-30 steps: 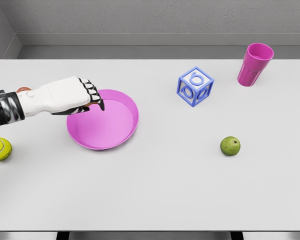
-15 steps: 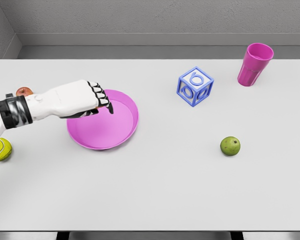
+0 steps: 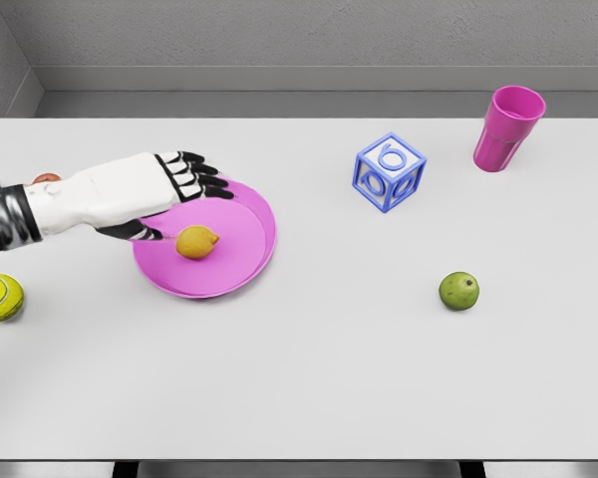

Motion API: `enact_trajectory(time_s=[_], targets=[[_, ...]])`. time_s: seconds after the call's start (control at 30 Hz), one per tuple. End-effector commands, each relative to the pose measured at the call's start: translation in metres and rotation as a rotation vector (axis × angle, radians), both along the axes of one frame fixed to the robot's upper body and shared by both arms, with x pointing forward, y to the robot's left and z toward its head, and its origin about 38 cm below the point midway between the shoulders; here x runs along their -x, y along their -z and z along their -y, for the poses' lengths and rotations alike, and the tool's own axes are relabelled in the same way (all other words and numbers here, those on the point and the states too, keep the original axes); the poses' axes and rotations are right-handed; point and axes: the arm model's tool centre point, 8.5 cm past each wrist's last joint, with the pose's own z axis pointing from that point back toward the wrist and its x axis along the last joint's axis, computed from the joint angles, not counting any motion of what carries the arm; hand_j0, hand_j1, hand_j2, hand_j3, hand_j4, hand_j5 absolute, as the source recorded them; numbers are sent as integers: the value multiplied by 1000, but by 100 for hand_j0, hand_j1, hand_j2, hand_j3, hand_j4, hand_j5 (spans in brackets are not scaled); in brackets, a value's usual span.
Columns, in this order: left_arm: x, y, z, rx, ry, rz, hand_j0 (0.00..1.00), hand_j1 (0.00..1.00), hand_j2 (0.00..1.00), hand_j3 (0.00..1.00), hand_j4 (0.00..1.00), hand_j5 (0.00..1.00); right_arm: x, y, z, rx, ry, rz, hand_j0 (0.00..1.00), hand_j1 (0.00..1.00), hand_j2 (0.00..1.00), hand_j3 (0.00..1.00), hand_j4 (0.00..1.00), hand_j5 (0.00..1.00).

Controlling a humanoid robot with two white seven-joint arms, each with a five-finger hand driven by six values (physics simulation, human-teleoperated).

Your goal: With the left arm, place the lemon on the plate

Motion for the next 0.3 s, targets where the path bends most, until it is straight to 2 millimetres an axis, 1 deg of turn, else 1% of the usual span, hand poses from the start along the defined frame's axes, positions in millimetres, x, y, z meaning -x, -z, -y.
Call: enact_trajectory(time_s=[0.0,0.03,0.1,0.17,0.27], targets=[[6,-15,-27,-3,-27,-33,100,100,100,100,100,100,0,0,0,0,0,0,100,100,100,100,100,100],[8,-16,-36,-12,-38,-47,100,100,100,100,100,100,0,0,0,0,0,0,100,100,100,100,100,100],[15,-20,-62,-59,-80,-79,100,100,100,100,100,100,0,0,0,0,0,0,100,100,100,100,100,100],[17,-13,-65,-67,-88,-100,100,100,100,100,100,100,0,0,0,0,0,0,100,100,100,100,100,100],[17,-11,-68,-73,-95,-104,100,100,100,100,100,100,0,0,0,0,0,0,100,100,100,100,100,100]])
